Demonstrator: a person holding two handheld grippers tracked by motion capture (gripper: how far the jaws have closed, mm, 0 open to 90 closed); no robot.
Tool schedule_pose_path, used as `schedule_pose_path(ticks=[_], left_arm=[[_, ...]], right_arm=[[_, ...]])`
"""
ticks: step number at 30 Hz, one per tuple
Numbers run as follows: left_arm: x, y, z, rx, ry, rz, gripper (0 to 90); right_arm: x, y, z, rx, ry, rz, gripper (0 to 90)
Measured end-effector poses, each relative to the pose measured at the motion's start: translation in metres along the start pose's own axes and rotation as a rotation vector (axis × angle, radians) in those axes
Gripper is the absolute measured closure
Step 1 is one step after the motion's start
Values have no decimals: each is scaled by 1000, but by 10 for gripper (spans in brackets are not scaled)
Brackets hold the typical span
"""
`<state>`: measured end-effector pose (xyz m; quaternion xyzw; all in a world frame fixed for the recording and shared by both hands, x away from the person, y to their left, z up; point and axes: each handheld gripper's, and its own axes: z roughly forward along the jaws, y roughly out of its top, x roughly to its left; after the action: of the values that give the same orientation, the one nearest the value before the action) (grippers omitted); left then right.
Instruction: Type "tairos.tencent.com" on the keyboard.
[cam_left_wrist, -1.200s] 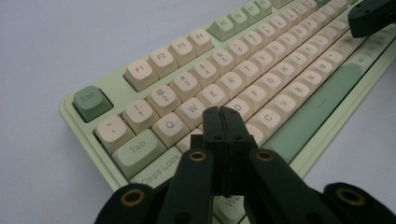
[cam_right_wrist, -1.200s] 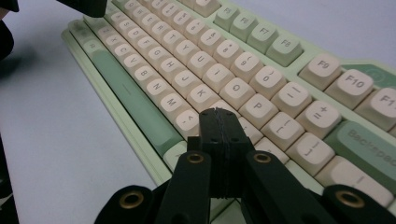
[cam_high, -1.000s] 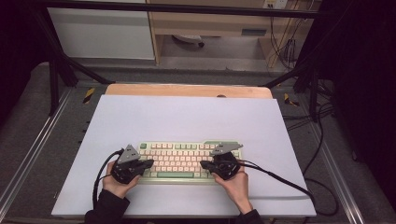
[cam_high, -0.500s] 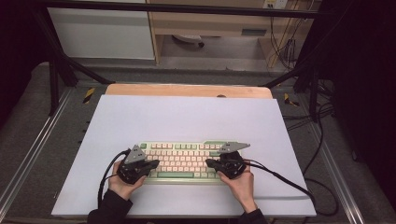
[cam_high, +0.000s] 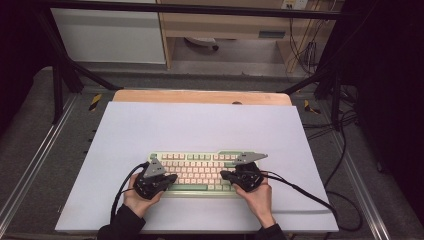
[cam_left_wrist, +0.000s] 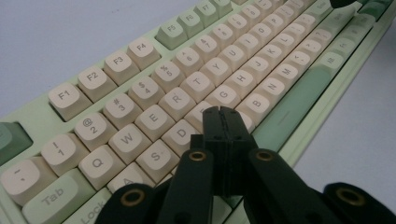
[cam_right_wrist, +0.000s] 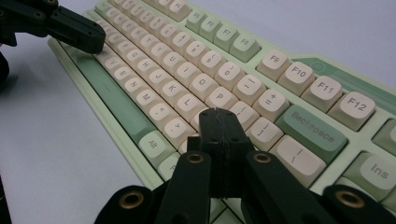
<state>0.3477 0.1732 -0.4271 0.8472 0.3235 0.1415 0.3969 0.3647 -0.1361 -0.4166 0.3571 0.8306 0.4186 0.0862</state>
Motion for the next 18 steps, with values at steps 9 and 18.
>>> schedule_pose_path(ticks=[9,18], left_arm=[[-1,-1,4,12,1,5,900],[-1,-2,-1,-4,-3,5,900]], right_arm=[[0,0,-1,-3,1,-5,900],[0,2,-1,-10,7,2,900]])
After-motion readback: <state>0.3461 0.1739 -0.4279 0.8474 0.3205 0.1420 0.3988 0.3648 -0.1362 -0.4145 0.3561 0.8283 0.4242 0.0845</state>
